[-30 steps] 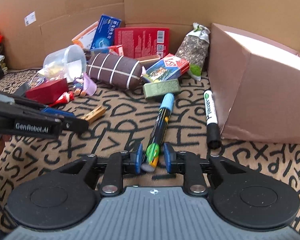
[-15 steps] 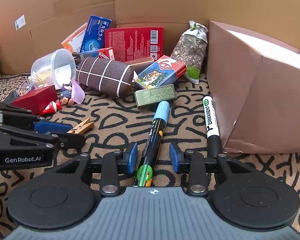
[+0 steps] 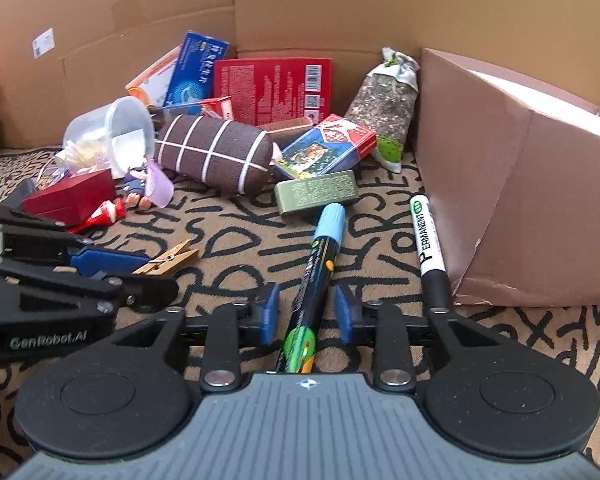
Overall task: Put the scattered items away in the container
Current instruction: 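Close the right tool on the blue-capped marker, then lift the clothespin with the left tool while the right tool carries the marker to the box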
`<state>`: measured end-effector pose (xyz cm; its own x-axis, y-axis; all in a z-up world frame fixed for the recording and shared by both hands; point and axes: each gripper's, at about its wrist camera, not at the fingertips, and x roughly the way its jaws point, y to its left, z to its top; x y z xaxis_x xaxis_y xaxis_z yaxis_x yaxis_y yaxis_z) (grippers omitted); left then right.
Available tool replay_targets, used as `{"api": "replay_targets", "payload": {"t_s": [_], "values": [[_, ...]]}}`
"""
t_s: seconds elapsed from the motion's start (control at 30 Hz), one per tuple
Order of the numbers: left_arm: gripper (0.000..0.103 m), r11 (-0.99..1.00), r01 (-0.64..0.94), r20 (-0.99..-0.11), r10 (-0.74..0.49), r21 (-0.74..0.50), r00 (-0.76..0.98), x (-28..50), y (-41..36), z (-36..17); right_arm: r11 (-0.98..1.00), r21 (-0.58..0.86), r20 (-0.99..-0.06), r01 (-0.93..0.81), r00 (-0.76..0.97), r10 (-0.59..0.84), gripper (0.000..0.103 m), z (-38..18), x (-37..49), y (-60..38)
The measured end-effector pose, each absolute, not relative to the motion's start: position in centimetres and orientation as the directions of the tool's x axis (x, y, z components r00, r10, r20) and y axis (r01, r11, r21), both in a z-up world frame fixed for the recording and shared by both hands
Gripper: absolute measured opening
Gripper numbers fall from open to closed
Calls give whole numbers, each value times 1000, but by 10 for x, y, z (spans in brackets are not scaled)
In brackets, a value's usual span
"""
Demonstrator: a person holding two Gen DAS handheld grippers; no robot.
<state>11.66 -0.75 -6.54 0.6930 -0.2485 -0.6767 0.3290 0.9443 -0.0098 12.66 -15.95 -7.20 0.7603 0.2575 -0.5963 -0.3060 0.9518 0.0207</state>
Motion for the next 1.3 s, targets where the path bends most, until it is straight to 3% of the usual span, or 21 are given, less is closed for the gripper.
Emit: {"api": "replay_targets", "payload": {"t_s": [0.03,0.17,0.33,0.5,0.8,1.3], "values": [[29,945,327,-677,-249,-12,693,117,-7,-65,951,21,-597,-308,760,259,31,-72,126,-160],[29,946,323,-668,-245,-8,702,118,-8,-67,952,26,-591,-305,763,261,31,-72,128,-159],[12,954,298,-672,-234,-21,702,119,-5,-67,951,58,-584,-305,762,280,29,-74,128,-163],[12,960,275,-681,-237,-55,693,111,-2,-63,944,164,-597,-287,733,326,18,-71,123,-177],[11,951,279,-652,-296,-133,698,100,1,-47,929,257,-581,-266,726,369,18,-65,107,-189],[11,912,388,-531,-395,-131,749,109,-40,9,944,195,-404,-267,855,325,18,-3,79,-221]]}}
